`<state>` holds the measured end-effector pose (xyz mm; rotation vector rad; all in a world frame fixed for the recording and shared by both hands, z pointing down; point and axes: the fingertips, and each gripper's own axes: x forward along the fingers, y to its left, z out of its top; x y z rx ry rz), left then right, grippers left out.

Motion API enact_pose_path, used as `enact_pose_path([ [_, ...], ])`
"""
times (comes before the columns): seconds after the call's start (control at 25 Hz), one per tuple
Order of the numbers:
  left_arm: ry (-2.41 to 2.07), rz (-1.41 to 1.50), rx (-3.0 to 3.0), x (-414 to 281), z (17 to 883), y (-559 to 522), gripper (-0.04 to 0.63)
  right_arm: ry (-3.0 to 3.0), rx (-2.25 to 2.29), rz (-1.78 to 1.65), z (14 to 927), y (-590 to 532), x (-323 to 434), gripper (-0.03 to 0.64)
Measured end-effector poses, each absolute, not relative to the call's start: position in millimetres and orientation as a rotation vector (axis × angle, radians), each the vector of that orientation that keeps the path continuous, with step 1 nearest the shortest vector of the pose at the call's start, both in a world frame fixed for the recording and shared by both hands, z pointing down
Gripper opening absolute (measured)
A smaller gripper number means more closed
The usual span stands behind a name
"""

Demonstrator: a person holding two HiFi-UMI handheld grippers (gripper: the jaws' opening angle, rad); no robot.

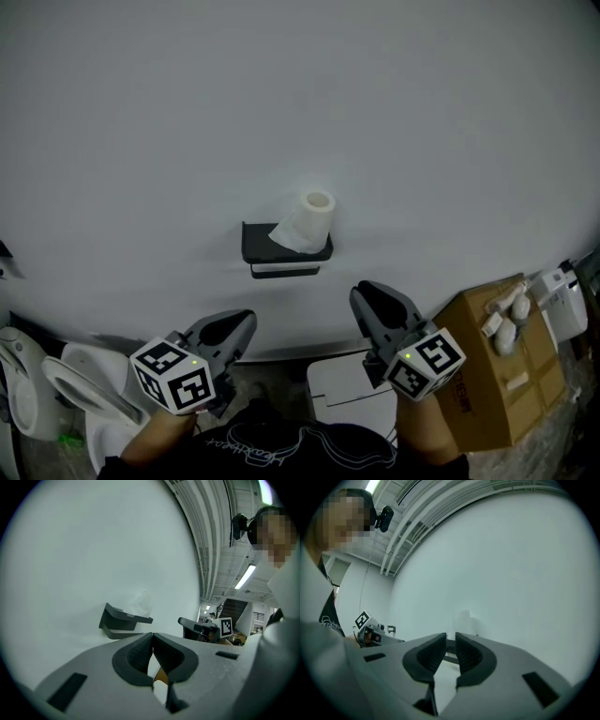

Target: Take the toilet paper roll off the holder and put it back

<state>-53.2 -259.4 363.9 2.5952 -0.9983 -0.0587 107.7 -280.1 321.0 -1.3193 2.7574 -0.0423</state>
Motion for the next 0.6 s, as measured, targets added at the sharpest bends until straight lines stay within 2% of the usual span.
enact_pose_path([
  [0.16,-0.975,-0.053,2.615,-42,361,-239,0.006,2.748,-1.331,-0.096,333,-257,117,0.005],
  [0.6,-0.968,-0.053,2.652,-32,365,-206,0.006,2.895,-1.166,-0.203,379,-200,96,0.003],
])
